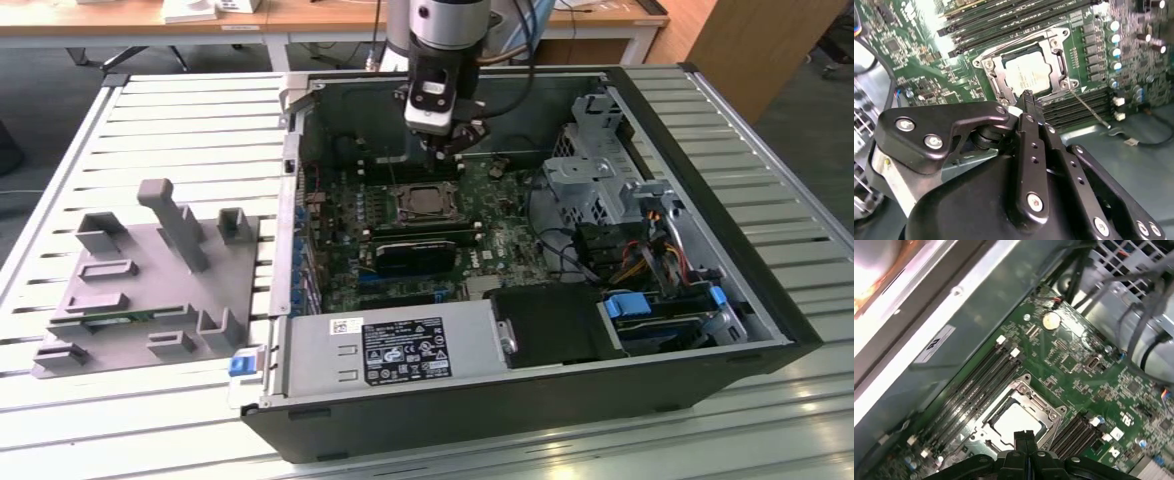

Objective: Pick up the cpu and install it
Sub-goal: 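Install the first cpu locking lever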

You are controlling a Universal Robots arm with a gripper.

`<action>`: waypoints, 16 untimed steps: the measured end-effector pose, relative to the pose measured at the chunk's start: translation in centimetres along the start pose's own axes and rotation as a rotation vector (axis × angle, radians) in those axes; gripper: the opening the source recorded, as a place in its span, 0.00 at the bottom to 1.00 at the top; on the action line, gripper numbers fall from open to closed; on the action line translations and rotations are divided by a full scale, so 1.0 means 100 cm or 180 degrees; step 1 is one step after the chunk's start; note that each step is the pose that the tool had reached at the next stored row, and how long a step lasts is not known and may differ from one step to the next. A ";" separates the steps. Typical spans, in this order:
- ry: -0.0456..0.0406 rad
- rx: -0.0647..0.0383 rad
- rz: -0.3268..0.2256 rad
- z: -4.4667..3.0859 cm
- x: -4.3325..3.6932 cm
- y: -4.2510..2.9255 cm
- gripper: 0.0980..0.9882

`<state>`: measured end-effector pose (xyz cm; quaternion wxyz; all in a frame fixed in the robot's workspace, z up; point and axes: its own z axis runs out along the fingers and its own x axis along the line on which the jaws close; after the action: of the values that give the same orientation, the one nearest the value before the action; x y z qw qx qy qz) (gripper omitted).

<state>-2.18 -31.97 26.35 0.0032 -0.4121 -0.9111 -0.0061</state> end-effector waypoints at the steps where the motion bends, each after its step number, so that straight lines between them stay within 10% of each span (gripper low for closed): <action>1: 0.0000 0.0001 -0.0058 0.0000 0.0000 0.0000 0.01; 16: 0.0007 0.0009 -0.0854 0.0006 0.0000 0.0000 0.01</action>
<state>-2.18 -31.97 26.29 0.0040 -0.2865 -0.9581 -0.0056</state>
